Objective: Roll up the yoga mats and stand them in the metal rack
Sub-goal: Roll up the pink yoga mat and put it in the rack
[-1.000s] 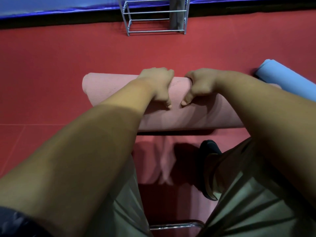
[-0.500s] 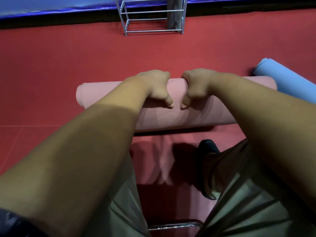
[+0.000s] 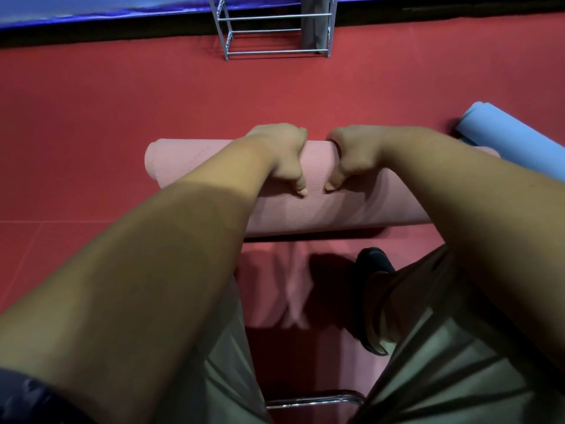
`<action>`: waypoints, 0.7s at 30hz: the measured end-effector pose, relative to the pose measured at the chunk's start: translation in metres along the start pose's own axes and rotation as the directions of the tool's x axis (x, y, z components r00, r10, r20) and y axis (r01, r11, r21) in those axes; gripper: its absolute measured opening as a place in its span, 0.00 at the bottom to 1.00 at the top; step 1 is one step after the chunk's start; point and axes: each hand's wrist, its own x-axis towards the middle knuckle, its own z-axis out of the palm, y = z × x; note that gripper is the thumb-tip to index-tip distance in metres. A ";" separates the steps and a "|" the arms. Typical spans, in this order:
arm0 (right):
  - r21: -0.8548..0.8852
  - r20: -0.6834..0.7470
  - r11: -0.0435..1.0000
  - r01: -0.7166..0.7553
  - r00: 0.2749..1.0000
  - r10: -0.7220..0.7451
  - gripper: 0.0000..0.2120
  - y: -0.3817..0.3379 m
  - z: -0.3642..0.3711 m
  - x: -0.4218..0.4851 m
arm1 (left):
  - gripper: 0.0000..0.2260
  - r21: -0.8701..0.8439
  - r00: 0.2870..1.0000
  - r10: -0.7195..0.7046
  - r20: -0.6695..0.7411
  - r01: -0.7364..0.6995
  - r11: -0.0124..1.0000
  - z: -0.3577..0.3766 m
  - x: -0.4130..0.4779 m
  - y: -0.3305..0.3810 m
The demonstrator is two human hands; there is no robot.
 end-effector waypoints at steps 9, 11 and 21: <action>-0.091 -0.035 0.996 -0.027 0.999 0.024 0.46 -0.009 0.004 0.000 | 0.40 -0.079 0.997 -0.026 0.071 0.031 0.996 -0.001 0.007 0.000; -0.040 -0.031 0.999 -0.027 0.999 0.026 0.43 -0.005 0.002 0.000 | 0.42 -0.057 0.998 0.010 0.055 -0.007 0.998 0.000 0.008 0.002; 0.077 0.106 0.997 -0.025 0.994 0.017 0.35 0.007 0.004 0.005 | 0.41 0.001 0.996 0.081 0.046 -0.081 0.997 0.005 0.004 0.008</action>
